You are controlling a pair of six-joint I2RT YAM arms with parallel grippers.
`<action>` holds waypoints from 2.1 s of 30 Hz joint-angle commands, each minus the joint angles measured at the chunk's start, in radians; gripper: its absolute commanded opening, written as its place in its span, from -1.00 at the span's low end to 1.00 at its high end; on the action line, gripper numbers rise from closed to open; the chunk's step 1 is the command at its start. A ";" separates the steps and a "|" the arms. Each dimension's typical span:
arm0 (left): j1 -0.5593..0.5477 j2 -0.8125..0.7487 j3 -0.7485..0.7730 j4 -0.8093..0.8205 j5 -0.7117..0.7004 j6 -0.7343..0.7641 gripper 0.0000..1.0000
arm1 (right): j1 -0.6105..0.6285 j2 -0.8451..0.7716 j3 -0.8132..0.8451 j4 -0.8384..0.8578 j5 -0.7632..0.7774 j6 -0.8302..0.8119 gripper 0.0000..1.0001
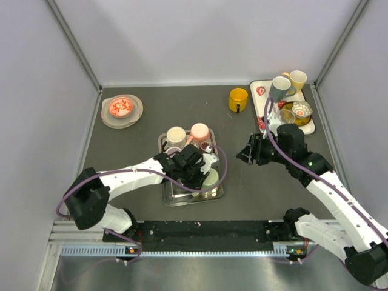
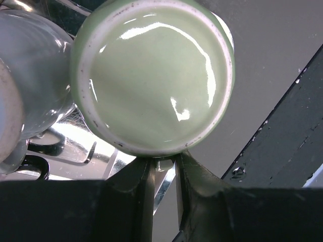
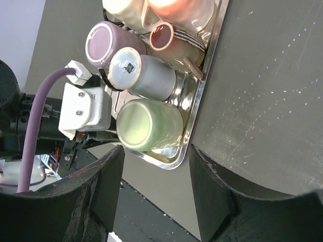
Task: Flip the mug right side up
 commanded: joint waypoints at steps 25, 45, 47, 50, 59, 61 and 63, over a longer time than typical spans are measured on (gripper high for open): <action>-0.099 -0.312 0.146 -0.066 0.076 -0.080 -1.00 | 0.006 -0.152 0.106 -0.071 -0.103 -0.048 0.10; -0.054 -0.630 -0.123 0.950 -0.194 -0.597 -1.00 | 0.006 -0.400 -0.272 0.537 -0.339 0.424 0.41; -0.045 -0.615 -0.146 1.044 -0.180 -0.657 -1.00 | 0.005 -0.391 -0.320 0.636 -0.363 0.502 0.42; -0.039 -0.590 -0.175 1.145 -0.152 -0.723 -1.00 | 0.006 -0.346 -0.360 0.809 -0.420 0.603 0.42; -0.025 -0.523 -0.229 1.296 -0.089 -0.835 -1.00 | 0.006 -0.192 -0.411 1.256 -0.491 0.814 0.43; -0.025 -0.507 -0.227 1.316 -0.079 -0.844 -1.00 | 0.006 -0.143 -0.407 1.315 -0.501 0.845 0.42; -0.025 -0.498 -0.227 1.326 -0.065 -0.850 -1.00 | 0.006 -0.108 -0.406 1.352 -0.508 0.860 0.42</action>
